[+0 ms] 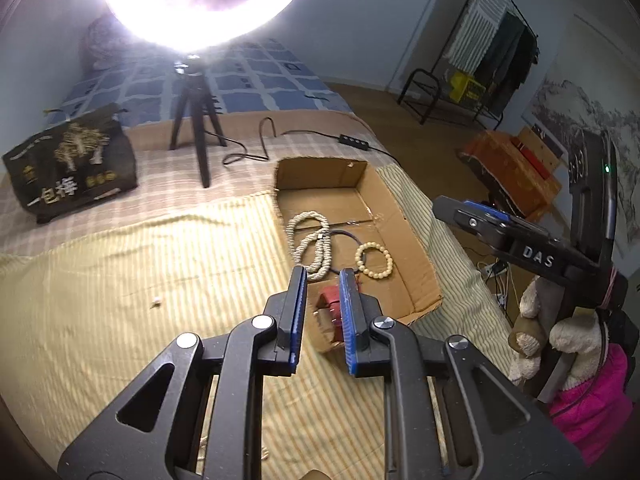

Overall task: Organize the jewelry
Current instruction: 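Move the left tool to the pearl earring while the right tool approaches the pearl necklace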

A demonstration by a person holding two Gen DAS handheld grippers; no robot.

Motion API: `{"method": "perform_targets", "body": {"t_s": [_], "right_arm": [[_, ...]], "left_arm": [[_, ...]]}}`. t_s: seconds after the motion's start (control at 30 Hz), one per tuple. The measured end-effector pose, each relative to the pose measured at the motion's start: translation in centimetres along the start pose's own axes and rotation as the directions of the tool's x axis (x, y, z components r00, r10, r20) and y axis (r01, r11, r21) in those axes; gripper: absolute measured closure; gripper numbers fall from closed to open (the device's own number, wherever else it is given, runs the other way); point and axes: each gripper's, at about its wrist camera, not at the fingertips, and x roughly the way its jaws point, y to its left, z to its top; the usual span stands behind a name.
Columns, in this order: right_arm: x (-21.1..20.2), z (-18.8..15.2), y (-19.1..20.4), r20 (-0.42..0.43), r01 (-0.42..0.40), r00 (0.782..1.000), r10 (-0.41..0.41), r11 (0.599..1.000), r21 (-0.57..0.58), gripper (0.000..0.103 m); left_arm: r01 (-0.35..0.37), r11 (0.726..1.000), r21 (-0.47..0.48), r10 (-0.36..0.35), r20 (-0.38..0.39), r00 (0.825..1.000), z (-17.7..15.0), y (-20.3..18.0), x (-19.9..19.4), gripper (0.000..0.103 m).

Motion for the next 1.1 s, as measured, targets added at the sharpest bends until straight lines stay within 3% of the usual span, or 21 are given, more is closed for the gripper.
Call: {"method": "perform_targets", "body": {"t_s": [0.3,0.47,0.7,0.87,1.03,1.1], "right_arm": [[-1.7,-1.9,6.5,0.090,-0.016,0.995,0.033,0.982,-0.186,0.004],[-1.5,-3.6,10.4,0.031,-0.039,0.998,0.051,0.951,-0.308,0.000],[1.0,-7.5,13.3,-0.118,-0.165,0.984,0.130,0.913,-0.372,0.005],[3.9,-11.4,15.3,-0.272,-0.275,0.948,0.166,0.856,-0.437,0.015],[6.8,-15.2,17.1,-0.445,-0.402,0.876,0.187,0.793,-0.459,0.018],[7.4,-16.1,17.6,-0.477,-0.426,0.859,0.187,0.777,-0.463,0.018]], "left_arm": [[-0.101,0.994,-0.041,0.102,0.022,0.995,-1.8,6.2,-2.8,0.088],[-0.138,0.987,-0.079,0.138,-0.001,0.990,-2.8,9.5,-2.6,0.088],[-0.147,0.983,-0.111,0.142,-0.048,0.989,-3.6,13.5,-1.1,0.088],[-0.141,0.982,-0.127,0.130,-0.091,0.987,-4.0,15.7,0.6,0.088],[-0.133,0.983,-0.129,0.113,-0.157,0.981,-4.4,16.8,3.5,0.088],[-0.133,0.983,-0.127,0.110,-0.177,0.978,-4.5,16.9,4.8,0.088]]}}
